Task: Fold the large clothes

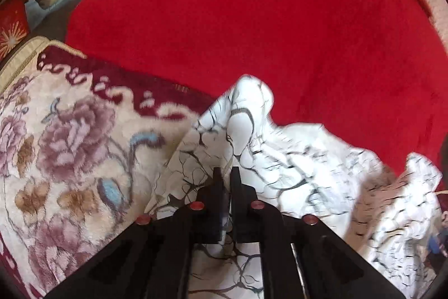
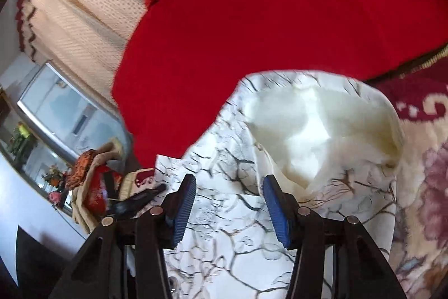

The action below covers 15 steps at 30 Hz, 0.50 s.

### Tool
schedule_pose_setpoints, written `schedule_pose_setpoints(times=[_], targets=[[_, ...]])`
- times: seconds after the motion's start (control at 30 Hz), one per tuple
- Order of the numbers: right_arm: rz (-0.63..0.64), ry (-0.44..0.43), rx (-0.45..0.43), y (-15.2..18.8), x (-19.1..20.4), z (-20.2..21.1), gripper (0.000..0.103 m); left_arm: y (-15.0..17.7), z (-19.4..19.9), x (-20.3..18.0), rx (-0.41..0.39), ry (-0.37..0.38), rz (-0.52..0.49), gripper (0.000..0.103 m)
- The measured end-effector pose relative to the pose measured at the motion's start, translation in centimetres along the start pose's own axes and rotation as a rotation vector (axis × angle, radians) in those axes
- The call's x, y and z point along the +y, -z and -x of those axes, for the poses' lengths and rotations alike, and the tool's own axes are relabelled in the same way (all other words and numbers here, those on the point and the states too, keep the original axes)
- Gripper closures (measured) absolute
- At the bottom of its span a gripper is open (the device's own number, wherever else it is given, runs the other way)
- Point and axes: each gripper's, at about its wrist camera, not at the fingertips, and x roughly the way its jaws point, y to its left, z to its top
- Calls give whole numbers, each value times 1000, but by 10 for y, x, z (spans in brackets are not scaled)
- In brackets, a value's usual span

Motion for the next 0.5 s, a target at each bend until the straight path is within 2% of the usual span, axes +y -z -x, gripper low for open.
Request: schedule_pose_setpoints(times=[0.17, 0.3, 0.37, 0.5], targets=[[2, -5, -38, -2, 2, 4, 49, -6, 30, 15, -110, -17, 27, 101], [-12, -24, -74, -4, 2, 11, 49, -12, 42, 28, -166, -48, 69, 101], [-25, -6, -81, -6, 0, 11, 44, -13, 37, 36, -153, -65, 97, 100], [-63, 5, -50, -10, -11, 8, 41, -11, 15, 44, -65, -15, 140, 98]])
